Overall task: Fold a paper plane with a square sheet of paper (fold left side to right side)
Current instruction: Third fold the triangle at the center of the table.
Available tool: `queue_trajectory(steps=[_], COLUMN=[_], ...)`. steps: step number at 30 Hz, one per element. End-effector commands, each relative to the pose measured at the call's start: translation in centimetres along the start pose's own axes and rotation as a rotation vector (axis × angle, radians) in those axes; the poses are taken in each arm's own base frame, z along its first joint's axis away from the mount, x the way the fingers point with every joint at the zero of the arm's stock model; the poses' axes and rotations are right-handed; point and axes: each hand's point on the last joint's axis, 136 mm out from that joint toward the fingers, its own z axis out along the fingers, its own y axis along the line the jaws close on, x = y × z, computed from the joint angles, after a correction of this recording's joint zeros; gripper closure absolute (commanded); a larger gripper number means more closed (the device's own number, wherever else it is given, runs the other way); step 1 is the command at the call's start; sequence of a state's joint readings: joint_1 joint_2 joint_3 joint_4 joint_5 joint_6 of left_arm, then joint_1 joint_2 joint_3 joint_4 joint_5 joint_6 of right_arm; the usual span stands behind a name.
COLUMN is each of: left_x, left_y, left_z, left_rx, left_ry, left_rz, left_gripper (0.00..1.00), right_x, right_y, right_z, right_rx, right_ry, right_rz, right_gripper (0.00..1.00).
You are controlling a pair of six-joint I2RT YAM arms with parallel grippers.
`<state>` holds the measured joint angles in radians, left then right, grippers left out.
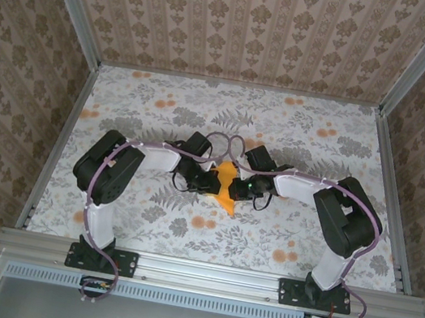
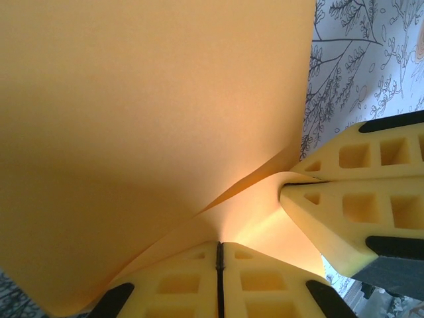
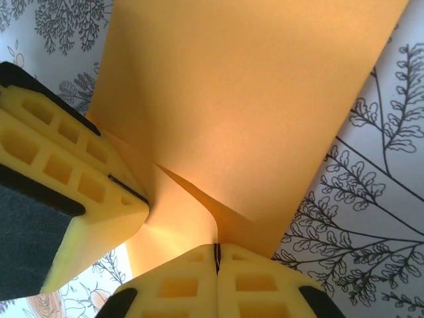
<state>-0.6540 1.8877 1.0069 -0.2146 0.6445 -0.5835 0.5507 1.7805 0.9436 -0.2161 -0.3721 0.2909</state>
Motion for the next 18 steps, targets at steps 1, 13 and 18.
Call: queue_trajectory(steps=[1,13,18], left_x=[1.8,1.5,1.4], left_y=[3.9,3.5,3.4], left_z=[0.8,0.6,0.6], left_rx=[-0.121,-0.12,-0.12], left_ry=[0.03,0.019,0.017], left_rz=[-0.078,-0.068,-0.066], left_gripper=[0.92,0.92,0.92], right_x=[-1.1,2.1,2.3], right_y=[0.1,4.7,4.9], right_z=[-2.4,-4.9,-2.8], right_rx=[0.008,-0.188,-0.184], right_ry=[-0.038,0.012,0.059], right_rz=[0.055,0.132,0.198], right_gripper=[0.84,0.84,0.86])
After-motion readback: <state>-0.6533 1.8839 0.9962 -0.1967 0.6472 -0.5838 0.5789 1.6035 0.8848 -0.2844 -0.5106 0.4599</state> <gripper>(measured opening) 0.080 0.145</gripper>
